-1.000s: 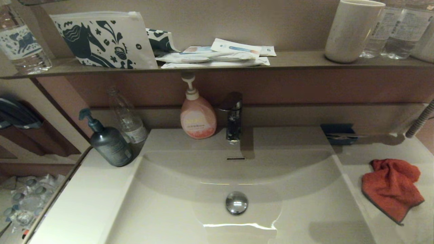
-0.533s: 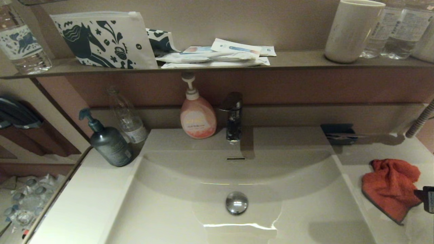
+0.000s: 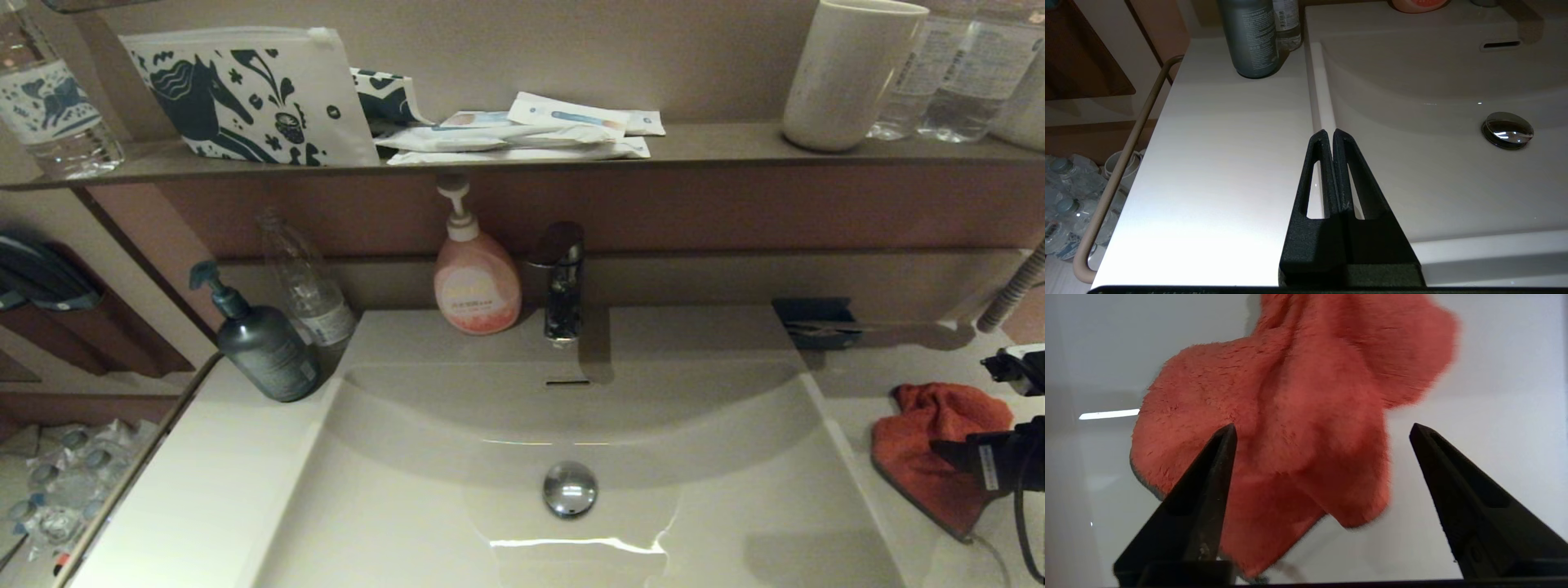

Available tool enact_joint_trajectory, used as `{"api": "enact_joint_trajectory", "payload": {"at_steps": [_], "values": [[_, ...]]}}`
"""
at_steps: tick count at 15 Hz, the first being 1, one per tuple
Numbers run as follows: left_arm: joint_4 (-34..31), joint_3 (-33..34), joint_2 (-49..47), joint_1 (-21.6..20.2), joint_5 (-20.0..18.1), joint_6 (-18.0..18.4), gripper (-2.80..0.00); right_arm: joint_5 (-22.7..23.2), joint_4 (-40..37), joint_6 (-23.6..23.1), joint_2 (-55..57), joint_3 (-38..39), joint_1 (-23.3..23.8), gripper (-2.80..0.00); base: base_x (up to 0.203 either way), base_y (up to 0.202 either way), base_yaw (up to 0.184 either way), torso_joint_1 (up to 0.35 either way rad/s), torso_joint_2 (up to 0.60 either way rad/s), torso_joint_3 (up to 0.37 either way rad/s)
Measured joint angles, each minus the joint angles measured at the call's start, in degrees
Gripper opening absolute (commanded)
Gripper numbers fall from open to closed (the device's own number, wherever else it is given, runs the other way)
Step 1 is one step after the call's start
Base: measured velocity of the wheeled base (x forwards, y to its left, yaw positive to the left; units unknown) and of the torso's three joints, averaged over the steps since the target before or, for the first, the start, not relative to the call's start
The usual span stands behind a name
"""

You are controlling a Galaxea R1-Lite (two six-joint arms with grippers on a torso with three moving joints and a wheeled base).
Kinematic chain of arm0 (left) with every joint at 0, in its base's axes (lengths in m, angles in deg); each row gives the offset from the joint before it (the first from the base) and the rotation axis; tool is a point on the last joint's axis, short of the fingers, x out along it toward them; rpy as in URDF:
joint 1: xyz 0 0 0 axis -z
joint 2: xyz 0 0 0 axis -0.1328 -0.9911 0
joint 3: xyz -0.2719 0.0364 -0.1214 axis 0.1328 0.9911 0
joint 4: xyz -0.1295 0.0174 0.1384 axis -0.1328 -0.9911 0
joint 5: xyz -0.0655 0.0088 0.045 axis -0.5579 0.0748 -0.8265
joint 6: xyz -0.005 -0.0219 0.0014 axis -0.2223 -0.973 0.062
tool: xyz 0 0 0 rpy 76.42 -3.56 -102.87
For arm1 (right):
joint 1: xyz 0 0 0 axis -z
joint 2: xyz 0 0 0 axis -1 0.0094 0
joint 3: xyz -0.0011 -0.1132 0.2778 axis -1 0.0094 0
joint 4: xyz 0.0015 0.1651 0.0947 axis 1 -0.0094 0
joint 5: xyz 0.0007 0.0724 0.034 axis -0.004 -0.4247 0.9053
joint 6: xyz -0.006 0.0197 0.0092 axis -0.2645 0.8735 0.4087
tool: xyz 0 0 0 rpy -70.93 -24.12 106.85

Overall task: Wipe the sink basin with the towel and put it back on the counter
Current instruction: Pick up the cloth

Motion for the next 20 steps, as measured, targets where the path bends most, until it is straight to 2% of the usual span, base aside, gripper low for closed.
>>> {"api": "enact_joint_trajectory", "payload": {"at_steps": [7,8,10,13,17,20], "values": [[0.0,0.0,0.0,0.0,0.0,0.0,-2.80,1.0,2.9,-0.2,8.6,-5.2,0.1,0.00,0.000,0.000,0.000,0.000,0.00,0.000],[0.0,0.0,0.0,0.0,0.0,0.0,-2.80,1.0,4.4,-0.2,10.1,-5.3,-0.2,-2.80,0.000,0.000,0.000,0.000,0.00,0.000],[0.0,0.0,0.0,0.0,0.0,0.0,-2.80,1.1,8.3,-1.3,12.6,-5.6,-0.7,-2.80,0.000,0.000,0.000,0.000,0.00,0.000],[0.0,0.0,0.0,0.0,0.0,0.0,-2.80,1.1,9.1,-1.7,13.6,-5.7,-1.5,-2.80,0.000,0.000,0.000,0.000,0.00,0.000],[0.0,0.0,0.0,0.0,0.0,0.0,-2.80,1.0,7.6,-1.5,10.9,-5.4,-1.6,-2.80,0.000,0.000,0.000,0.000,0.00,0.000],[0.0,0.0,0.0,0.0,0.0,0.0,-2.80,1.0,2.6,-1.7,5.6,-5.4,-2.0,-2.80,0.000,0.000,0.000,0.000,0.00,0.000]]}}
